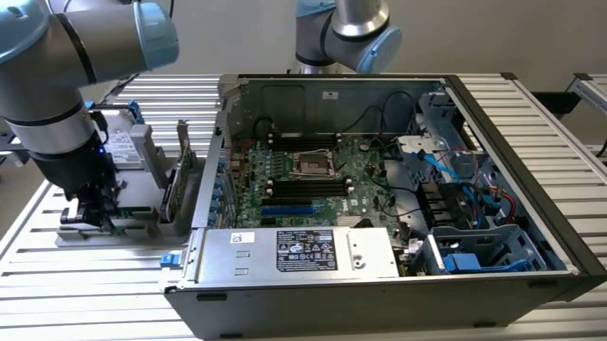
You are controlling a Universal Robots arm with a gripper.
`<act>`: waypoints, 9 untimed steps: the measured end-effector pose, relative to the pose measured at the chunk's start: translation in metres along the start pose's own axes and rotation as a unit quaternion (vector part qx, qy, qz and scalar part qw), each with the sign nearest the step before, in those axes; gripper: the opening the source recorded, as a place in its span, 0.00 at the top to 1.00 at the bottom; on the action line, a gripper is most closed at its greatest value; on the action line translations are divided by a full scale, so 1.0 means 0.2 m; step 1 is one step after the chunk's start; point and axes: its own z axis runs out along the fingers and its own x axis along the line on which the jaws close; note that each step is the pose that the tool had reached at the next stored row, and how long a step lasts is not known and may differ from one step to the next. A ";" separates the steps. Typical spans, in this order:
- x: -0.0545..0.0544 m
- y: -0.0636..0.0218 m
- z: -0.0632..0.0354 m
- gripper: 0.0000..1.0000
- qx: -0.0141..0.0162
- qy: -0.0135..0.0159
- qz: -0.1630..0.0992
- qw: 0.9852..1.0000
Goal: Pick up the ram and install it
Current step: 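Pick up the ram and move it above insertion slot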
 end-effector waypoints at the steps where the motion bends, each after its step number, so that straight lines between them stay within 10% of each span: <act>1: 0.00 -0.001 0.010 0.64 0.000 0.000 0.000 1.000; 9: 0.01 -0.011 0.073 0.64 0.000 0.000 0.000 1.000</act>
